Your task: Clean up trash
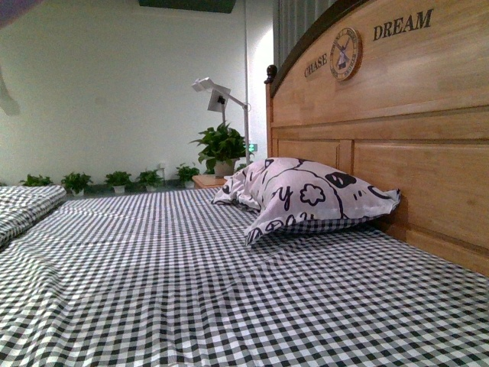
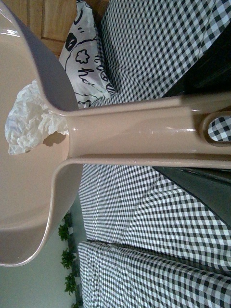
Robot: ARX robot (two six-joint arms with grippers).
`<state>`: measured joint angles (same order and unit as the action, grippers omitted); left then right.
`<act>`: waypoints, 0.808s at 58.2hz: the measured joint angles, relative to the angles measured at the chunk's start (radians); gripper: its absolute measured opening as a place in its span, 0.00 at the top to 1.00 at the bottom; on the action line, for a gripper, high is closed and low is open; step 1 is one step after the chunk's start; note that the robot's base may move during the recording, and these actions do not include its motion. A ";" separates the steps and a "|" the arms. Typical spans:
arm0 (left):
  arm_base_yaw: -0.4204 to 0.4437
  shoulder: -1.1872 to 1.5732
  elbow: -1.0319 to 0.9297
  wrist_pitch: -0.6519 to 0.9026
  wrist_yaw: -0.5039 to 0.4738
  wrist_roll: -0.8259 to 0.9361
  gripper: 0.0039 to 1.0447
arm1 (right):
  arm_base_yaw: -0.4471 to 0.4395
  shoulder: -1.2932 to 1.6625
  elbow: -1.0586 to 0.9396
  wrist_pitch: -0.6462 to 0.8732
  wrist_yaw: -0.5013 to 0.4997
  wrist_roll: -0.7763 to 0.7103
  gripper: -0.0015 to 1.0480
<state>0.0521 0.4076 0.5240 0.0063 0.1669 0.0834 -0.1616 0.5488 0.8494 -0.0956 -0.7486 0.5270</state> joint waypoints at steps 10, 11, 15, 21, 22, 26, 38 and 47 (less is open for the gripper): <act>0.000 0.000 0.000 0.000 0.000 -0.001 0.74 | 0.000 0.000 0.000 0.000 0.000 0.000 0.80; 0.000 0.000 0.000 0.000 0.000 -0.001 0.74 | 0.000 0.000 0.000 0.000 0.000 0.000 0.80; 0.000 0.000 0.000 0.000 0.000 -0.002 0.74 | 0.000 0.000 0.000 0.000 0.000 0.000 0.80; 0.000 0.000 0.000 0.000 0.000 -0.002 0.74 | 0.000 0.000 0.000 0.000 0.000 0.000 0.80; 0.000 0.000 0.000 0.000 0.000 -0.002 0.74 | 0.000 0.000 0.000 0.000 0.000 0.000 0.80; 0.000 0.000 0.000 0.000 0.000 -0.002 0.74 | 0.000 0.000 0.000 0.000 0.000 0.000 0.80; 0.000 0.000 0.000 0.000 0.000 -0.002 0.74 | 0.000 0.000 0.000 0.000 0.000 0.000 0.80; 0.000 0.000 0.000 0.000 0.000 -0.002 0.74 | 0.000 0.000 0.000 0.000 0.000 0.000 0.80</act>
<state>0.0521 0.4072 0.5240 0.0063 0.1669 0.0811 -0.1616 0.5484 0.8494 -0.0956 -0.7483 0.5266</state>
